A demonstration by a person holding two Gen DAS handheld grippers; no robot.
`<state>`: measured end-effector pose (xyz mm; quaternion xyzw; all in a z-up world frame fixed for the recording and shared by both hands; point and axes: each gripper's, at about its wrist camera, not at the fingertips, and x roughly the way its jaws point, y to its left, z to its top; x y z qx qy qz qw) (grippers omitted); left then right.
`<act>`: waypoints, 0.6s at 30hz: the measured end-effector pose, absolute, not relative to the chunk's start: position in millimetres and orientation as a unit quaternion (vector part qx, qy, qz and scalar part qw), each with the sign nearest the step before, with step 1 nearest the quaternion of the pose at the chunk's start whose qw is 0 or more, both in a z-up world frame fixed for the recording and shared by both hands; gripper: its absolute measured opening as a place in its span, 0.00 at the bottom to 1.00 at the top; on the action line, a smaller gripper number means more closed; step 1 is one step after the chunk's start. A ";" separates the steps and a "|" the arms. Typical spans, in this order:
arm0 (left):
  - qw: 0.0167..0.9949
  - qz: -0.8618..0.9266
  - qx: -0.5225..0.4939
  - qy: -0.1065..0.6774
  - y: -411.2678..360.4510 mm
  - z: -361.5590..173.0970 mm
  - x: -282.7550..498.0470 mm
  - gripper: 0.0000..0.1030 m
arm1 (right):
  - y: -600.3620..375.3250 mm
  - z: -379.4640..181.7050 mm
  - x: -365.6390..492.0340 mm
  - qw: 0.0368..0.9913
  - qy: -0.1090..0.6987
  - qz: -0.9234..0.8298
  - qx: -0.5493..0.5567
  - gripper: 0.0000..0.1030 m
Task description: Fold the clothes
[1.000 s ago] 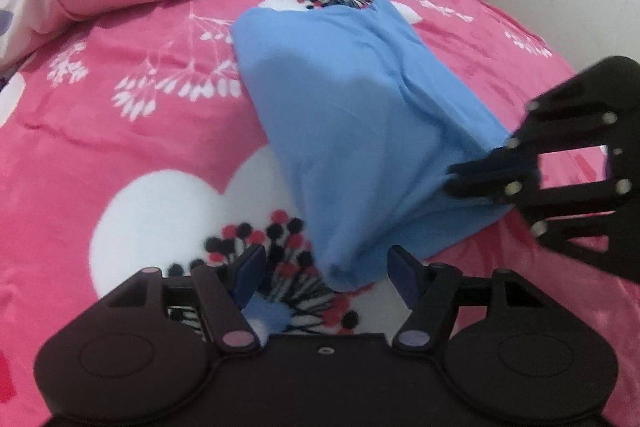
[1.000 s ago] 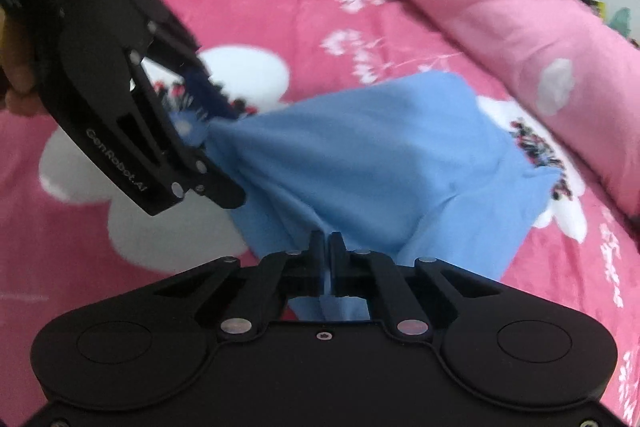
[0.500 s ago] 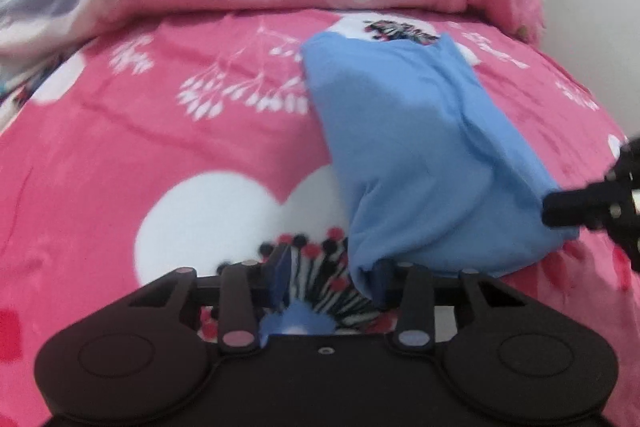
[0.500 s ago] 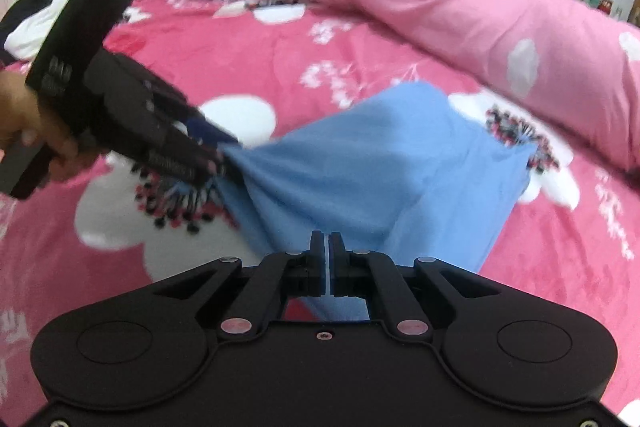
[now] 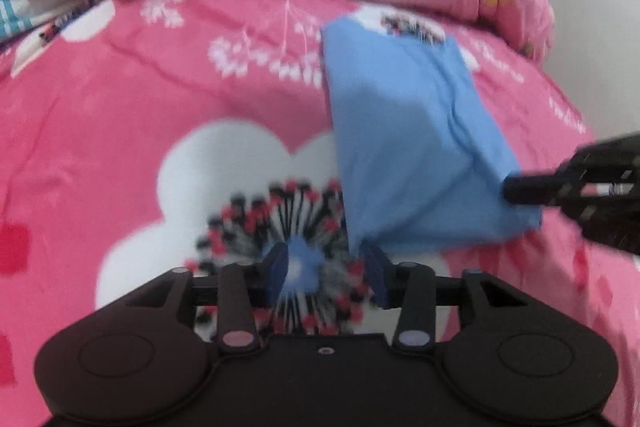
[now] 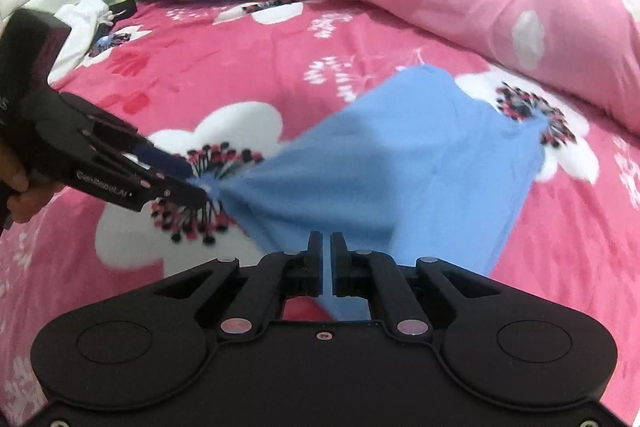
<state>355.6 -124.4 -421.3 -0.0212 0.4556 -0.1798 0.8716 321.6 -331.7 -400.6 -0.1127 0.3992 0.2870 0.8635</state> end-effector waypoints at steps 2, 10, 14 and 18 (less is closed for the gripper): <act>0.870 -0.191 -0.024 0.453 -131.1 -422.9 370.6 0.44 | -316.8 -409.3 327.6 0.852 0.402 0.308 -0.134 0.10; 0.859 -0.221 -0.033 0.460 -148.0 -447.7 411.8 0.47 | -277.6 -445.5 327.5 0.824 0.405 0.321 -0.232 0.12; 0.848 -0.225 -0.080 0.473 -133.9 -458.8 423.7 0.47 | -282.4 -444.4 325.6 0.830 0.397 0.320 -0.228 0.02; 0.839 -0.228 -0.111 0.481 -124.0 -460.1 428.4 0.47 | -292.0 -439.2 321.9 0.831 0.404 0.320 -0.209 0.01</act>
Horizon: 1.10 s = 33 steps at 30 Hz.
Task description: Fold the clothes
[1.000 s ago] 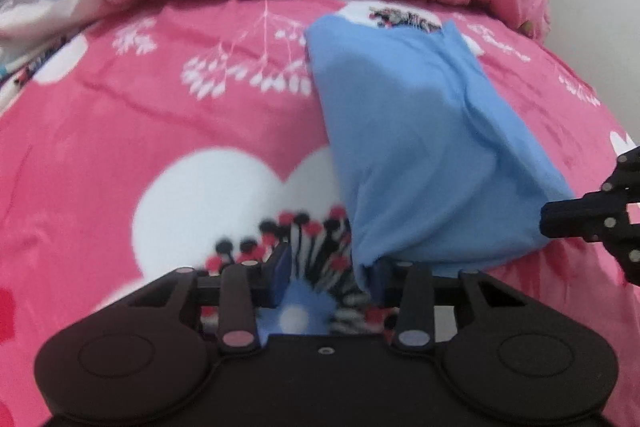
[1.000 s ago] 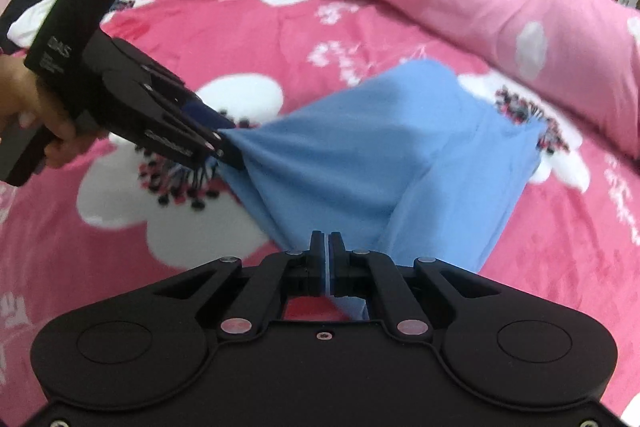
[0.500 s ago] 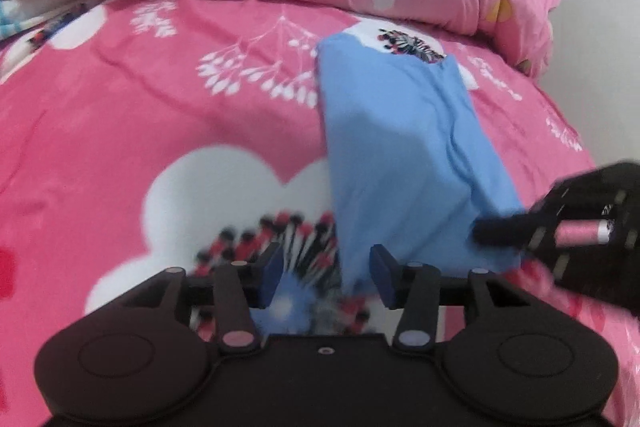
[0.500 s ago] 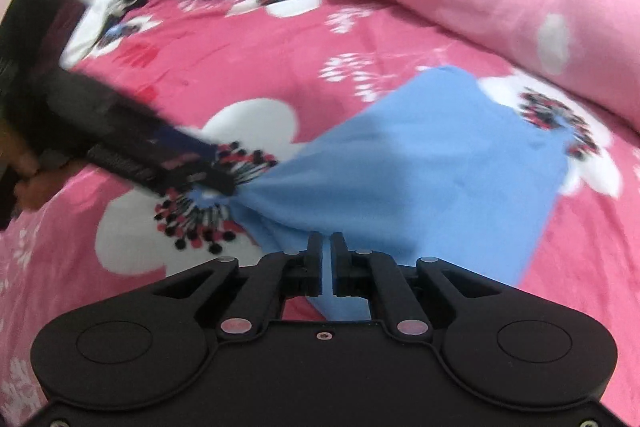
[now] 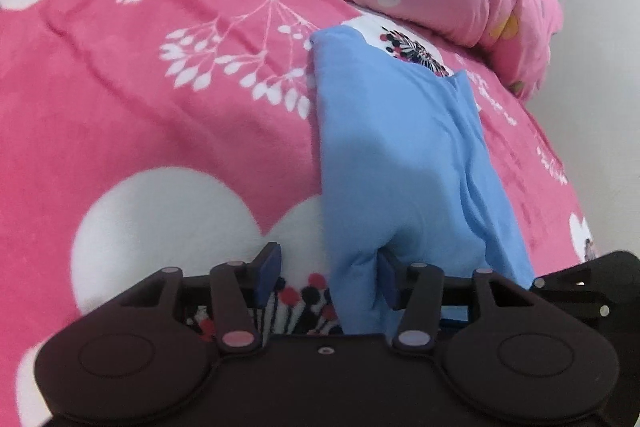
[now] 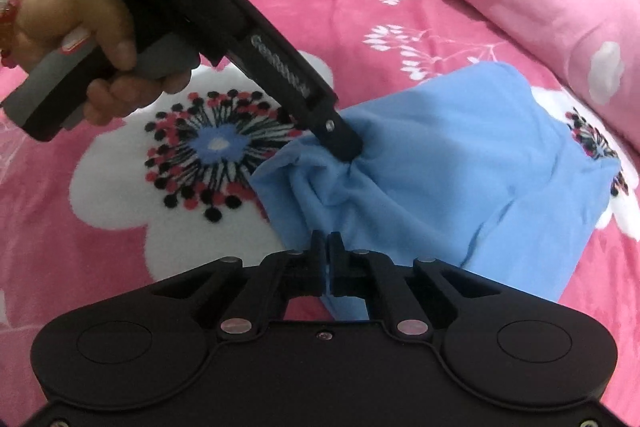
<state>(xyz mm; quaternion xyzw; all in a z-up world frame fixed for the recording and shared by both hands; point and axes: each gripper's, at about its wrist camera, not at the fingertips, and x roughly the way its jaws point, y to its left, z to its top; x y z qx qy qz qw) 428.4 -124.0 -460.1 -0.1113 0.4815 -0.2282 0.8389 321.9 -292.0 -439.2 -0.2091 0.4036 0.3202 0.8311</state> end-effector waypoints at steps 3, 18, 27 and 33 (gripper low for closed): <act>0.837 -0.227 -0.117 0.485 -121.7 -458.4 427.8 0.47 | -297.4 -435.4 319.3 0.828 0.411 0.323 -0.202 0.01; 0.830 -0.243 -0.065 0.499 -114.9 -444.0 387.5 0.66 | -300.5 -434.2 308.9 0.804 0.416 0.357 -0.231 0.00; 0.831 -0.206 -0.114 0.504 -96.7 -450.1 392.8 0.63 | -277.9 -433.3 317.9 0.809 0.380 0.368 -0.257 0.12; 0.828 -0.206 -0.121 0.508 -91.1 -452.1 394.4 0.63 | -262.1 -451.2 329.6 0.802 0.384 0.364 -0.278 0.12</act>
